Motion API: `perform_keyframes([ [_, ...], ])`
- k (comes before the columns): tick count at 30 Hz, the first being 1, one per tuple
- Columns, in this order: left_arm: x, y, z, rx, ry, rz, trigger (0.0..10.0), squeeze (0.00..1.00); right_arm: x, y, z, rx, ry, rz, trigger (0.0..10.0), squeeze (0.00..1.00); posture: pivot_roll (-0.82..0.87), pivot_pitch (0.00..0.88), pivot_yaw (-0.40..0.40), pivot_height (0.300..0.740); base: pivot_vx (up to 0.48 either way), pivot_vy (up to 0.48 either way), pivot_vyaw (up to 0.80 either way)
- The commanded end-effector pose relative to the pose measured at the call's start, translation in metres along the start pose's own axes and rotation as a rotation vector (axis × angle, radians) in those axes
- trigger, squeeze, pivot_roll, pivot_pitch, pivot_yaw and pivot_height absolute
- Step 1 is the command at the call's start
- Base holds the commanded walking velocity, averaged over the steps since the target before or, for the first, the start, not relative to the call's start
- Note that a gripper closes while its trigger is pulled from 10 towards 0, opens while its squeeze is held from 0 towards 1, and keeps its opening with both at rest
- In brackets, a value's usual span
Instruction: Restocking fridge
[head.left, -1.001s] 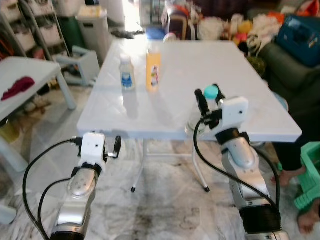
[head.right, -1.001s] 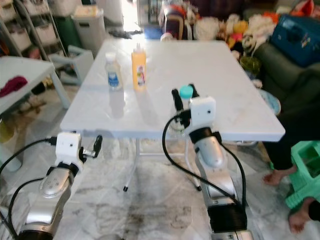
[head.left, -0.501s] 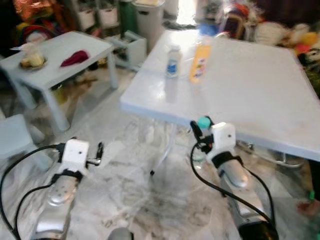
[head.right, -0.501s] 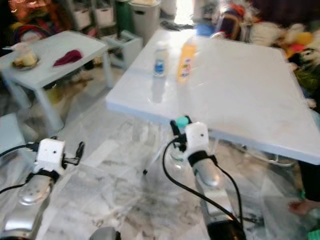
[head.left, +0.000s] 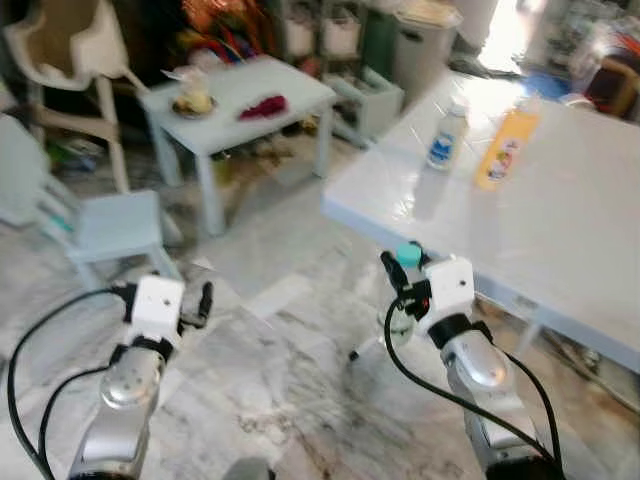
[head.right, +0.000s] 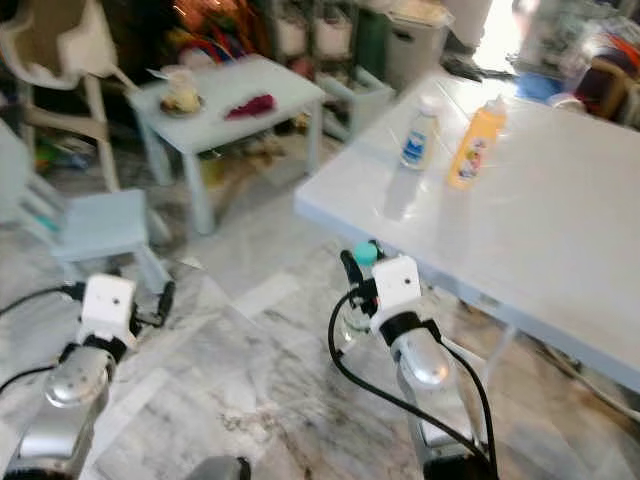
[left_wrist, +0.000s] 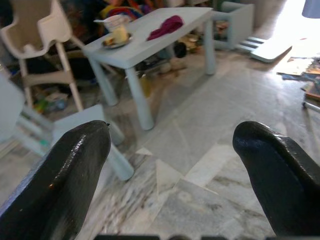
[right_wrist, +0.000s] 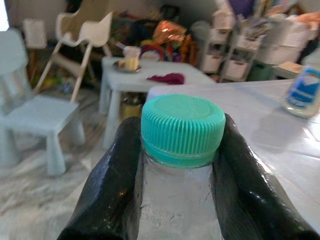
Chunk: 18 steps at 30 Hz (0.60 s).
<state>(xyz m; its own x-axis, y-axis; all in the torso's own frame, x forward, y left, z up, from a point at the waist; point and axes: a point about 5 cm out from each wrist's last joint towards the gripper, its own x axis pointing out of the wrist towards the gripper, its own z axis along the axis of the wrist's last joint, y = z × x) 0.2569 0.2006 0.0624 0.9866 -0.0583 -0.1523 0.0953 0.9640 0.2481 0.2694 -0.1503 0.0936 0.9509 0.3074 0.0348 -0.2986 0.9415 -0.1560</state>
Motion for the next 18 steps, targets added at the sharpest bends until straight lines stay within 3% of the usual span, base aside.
perform_keyframes([
  [1,0.0002,0.0041,0.0007,0.018,0.0,0.007,10.0,0.0,0.0041,0.0,0.007,-0.01,-0.033,0.0,10.0,0.0,0.04,0.0,-0.025,0.74,0.0,0.0,0.8],
  [18,0.0016,-0.0012,-0.0011,-0.002,0.004,0.006,10.0,0.0,0.0094,0.005,0.0085,-0.021,-0.045,0.031,10.0,0.0,0.03,0.0,-0.028,0.74,0.0,0.0,0.8],
])
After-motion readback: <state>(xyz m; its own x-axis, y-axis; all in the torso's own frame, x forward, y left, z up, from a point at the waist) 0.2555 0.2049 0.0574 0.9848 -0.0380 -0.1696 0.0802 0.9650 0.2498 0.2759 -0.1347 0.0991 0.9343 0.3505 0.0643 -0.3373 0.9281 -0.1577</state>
